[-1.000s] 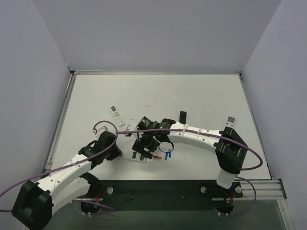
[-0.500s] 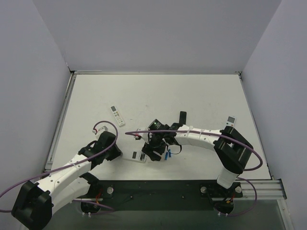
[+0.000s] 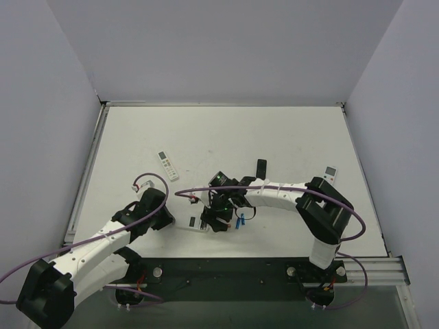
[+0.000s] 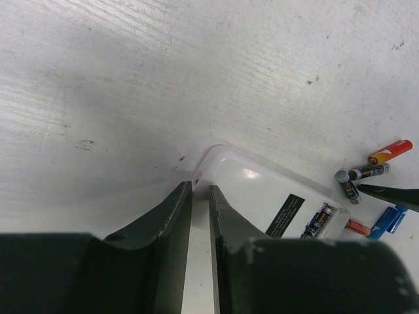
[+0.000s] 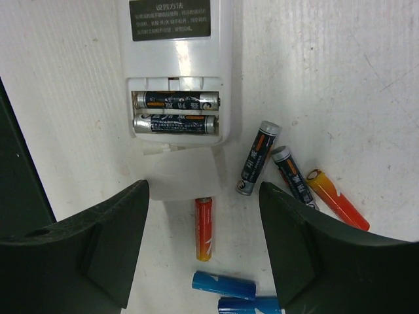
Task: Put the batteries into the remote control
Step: Pick up the battery cover at the center of the board, then load the battery cover into the remote control.
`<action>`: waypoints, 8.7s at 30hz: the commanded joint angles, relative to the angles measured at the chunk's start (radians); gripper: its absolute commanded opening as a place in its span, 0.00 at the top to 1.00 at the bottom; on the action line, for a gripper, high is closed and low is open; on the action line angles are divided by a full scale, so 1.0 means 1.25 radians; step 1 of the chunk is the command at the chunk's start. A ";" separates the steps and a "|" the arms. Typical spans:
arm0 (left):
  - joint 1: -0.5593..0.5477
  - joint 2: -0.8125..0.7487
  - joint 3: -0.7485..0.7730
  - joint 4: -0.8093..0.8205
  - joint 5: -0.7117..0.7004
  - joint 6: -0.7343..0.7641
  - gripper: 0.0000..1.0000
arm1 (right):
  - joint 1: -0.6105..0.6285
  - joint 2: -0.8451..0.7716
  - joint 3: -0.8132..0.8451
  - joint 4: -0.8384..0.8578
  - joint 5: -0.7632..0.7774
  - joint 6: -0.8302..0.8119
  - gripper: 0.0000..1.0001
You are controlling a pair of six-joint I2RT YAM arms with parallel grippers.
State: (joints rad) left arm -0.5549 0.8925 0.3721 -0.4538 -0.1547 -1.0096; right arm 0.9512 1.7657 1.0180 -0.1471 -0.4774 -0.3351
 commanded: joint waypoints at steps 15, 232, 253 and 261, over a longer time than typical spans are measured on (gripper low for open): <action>-0.004 -0.044 0.019 -0.053 -0.010 -0.005 0.68 | 0.088 0.040 0.023 -0.090 0.132 -0.048 0.36; 0.011 -0.110 -0.039 0.010 0.064 -0.026 0.67 | 0.201 0.117 0.286 -0.225 0.291 0.164 0.72; 0.012 -0.126 -0.028 -0.017 0.044 -0.021 0.62 | 0.190 0.077 0.270 -0.216 0.290 0.175 0.39; 0.013 -0.129 -0.012 -0.032 0.033 -0.007 0.50 | 0.168 0.014 0.266 -0.216 0.336 0.284 0.25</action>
State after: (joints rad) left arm -0.5350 0.7395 0.3206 -0.4892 -0.0963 -1.0348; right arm 1.1831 1.8820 1.3567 -0.4271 -0.1040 -0.0982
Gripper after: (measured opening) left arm 0.475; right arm 0.741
